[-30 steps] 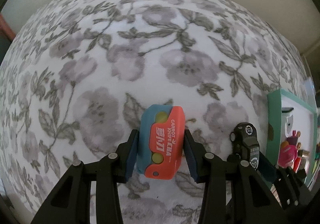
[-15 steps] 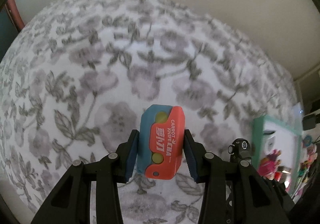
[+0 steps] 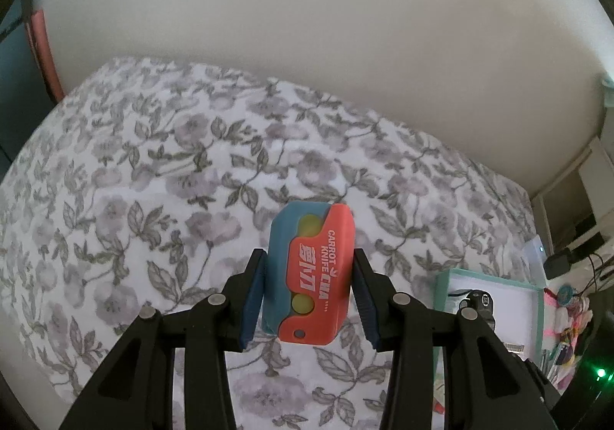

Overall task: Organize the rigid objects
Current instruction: 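Carry the toy car into the tray with the right gripper while the left gripper brings the orange case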

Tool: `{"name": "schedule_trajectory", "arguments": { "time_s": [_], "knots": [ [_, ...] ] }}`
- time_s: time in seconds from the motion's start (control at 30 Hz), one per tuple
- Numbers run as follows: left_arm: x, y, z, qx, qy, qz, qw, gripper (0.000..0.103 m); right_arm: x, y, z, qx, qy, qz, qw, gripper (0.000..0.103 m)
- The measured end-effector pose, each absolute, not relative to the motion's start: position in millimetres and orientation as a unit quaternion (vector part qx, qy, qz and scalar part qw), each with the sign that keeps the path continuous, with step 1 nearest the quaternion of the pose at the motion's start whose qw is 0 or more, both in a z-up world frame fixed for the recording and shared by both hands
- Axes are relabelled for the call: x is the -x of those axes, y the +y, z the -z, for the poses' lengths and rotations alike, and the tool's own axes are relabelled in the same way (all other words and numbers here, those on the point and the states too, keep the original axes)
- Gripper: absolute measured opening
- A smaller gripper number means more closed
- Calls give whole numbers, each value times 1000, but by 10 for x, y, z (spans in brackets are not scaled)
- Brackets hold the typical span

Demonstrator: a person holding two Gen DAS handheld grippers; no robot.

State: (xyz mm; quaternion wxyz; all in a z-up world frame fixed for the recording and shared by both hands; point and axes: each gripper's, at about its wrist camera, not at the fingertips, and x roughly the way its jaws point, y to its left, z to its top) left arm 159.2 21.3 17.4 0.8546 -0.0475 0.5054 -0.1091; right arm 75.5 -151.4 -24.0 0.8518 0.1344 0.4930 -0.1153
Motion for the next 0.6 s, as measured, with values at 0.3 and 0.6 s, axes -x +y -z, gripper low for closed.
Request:
{"name": "schedule_trajectory", "arguments": {
  "time_s": [0.3,0.6],
  "knots": [
    [-1306,-138,-472,30,477,157,864,45,-441,-1836,-24,-160,479,149,850,36],
    [-1104,-472,-552,13,473,192,860,45,-33,-2405,-151,-206,467,188,839,36]
  ]
}}
